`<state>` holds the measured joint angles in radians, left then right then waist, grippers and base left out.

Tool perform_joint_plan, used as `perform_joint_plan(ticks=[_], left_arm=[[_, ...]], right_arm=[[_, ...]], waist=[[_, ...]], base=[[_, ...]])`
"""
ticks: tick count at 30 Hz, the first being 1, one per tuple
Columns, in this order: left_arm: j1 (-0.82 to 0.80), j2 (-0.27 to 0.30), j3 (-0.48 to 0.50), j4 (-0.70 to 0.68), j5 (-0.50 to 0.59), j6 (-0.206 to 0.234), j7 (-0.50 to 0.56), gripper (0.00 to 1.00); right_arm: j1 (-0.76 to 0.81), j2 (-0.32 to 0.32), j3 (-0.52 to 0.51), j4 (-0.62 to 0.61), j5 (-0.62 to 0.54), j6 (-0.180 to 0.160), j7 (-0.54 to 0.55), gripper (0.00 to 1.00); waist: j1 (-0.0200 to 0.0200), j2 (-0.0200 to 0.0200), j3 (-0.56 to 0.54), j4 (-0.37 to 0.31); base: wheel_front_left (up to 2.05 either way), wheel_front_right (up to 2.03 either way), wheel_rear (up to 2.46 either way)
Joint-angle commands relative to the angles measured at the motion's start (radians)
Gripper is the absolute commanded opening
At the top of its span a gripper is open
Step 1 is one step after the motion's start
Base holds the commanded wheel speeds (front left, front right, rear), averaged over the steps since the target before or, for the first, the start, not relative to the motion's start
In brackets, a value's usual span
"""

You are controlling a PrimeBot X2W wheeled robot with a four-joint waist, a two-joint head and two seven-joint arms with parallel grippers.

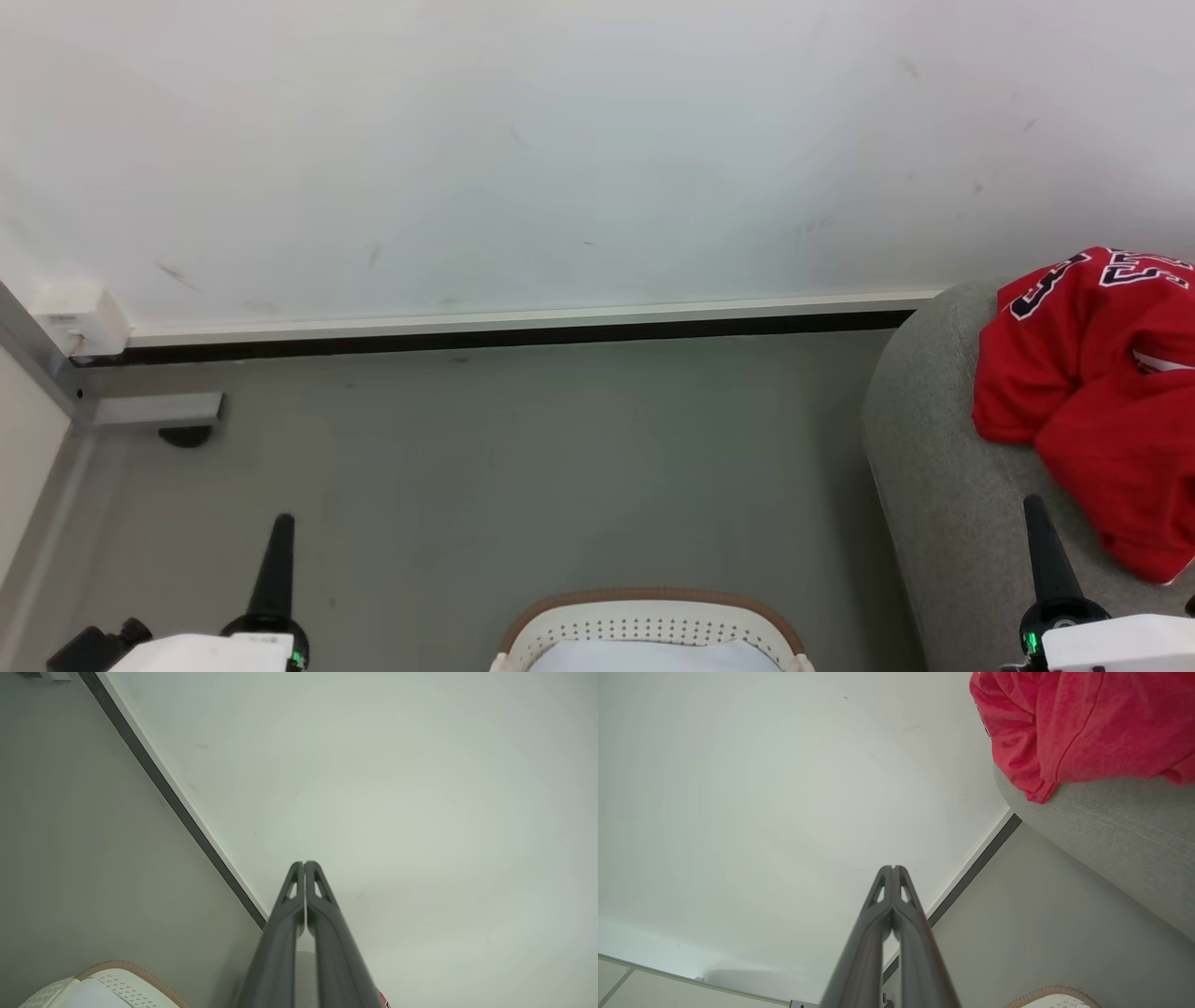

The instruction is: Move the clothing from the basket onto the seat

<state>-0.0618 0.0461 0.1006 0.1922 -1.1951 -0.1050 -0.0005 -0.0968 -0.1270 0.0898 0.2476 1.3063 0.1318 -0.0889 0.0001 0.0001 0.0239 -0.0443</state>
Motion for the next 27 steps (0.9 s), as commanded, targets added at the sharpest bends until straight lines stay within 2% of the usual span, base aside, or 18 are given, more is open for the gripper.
perform_joint_plan(ticks=[1, 27], left_arm=[[-0.019, 0.007, 0.006, -0.002, -0.032, -0.001, 0.01, 0.0], [-0.038, 0.007, 0.012, 0.011, -0.242, 0.004, 0.067, 0.0]], right_arm=[[-0.017, -0.012, -0.007, -0.013, 0.035, -0.001, 0.007, 0.0], [-0.02, -0.032, -0.025, -0.014, 0.257, -0.002, 0.043, 0.0]], waist=[[0.0, -0.0001, -0.001, 0.002], [0.0, -0.0001, -0.012, 0.022]], base=[[0.0, 0.0, 0.0], [0.0, 0.0, 0.0]])
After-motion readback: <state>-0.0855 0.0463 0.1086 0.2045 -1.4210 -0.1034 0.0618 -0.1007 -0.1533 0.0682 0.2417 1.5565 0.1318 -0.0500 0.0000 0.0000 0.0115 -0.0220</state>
